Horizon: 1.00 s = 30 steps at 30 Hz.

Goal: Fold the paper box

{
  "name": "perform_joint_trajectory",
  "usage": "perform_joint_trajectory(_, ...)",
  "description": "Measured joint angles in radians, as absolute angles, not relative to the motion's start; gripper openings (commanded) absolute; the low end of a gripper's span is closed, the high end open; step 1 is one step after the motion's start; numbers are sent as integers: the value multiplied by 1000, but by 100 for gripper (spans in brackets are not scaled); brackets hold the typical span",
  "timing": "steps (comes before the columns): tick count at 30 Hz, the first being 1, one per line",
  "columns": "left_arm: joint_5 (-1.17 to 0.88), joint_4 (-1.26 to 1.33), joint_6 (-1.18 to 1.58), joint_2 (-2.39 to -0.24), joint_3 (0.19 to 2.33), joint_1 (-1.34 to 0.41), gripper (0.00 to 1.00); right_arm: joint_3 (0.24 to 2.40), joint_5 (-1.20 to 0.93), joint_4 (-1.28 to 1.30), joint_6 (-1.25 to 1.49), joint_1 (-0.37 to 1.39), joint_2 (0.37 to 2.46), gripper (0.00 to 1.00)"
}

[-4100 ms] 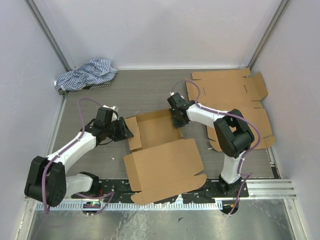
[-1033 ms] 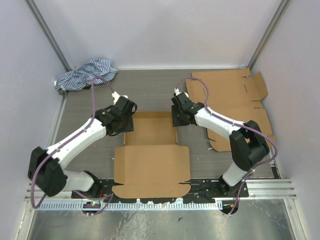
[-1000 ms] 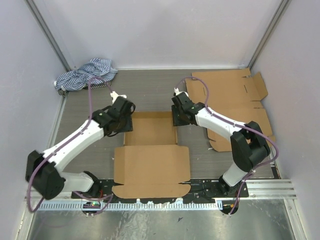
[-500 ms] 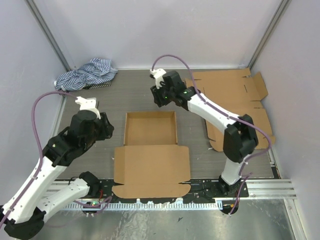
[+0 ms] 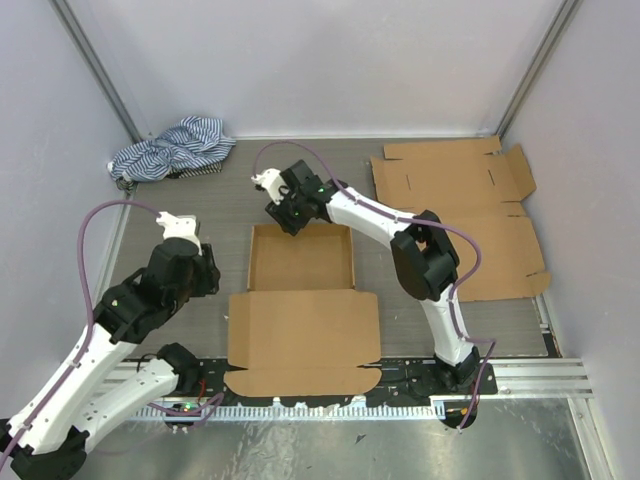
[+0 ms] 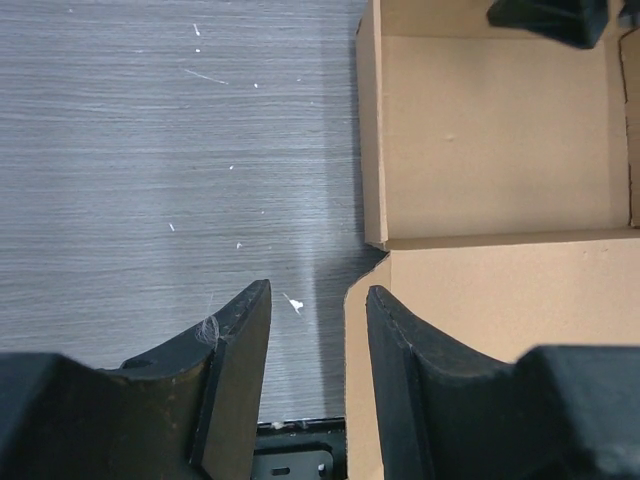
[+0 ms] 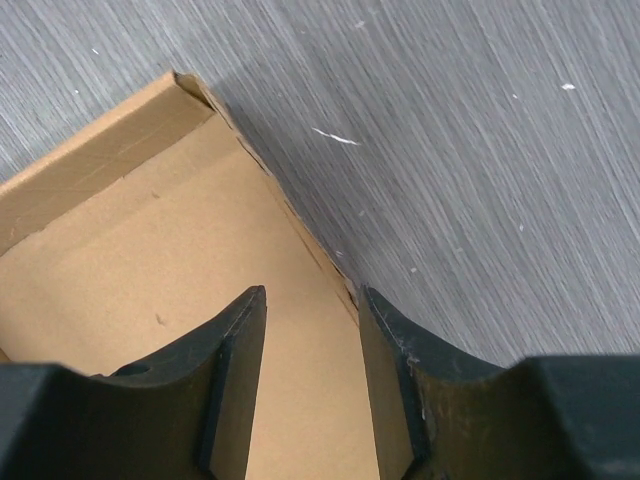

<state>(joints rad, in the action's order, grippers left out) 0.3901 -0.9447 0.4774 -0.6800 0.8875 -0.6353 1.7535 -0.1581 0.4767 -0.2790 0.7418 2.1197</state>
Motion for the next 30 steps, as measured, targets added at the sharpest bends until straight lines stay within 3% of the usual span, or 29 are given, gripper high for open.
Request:
perform_joint_trajectory(20, 407, -944, 476, -665, 884, -635, 50, 1856, -56, 511, -340, 770, 2246, 49)
perform_joint_trajectory(30, 407, -945, 476, -688, 884, -635, 50, 1961, -52, 517, -326, 768, 2331, 27)
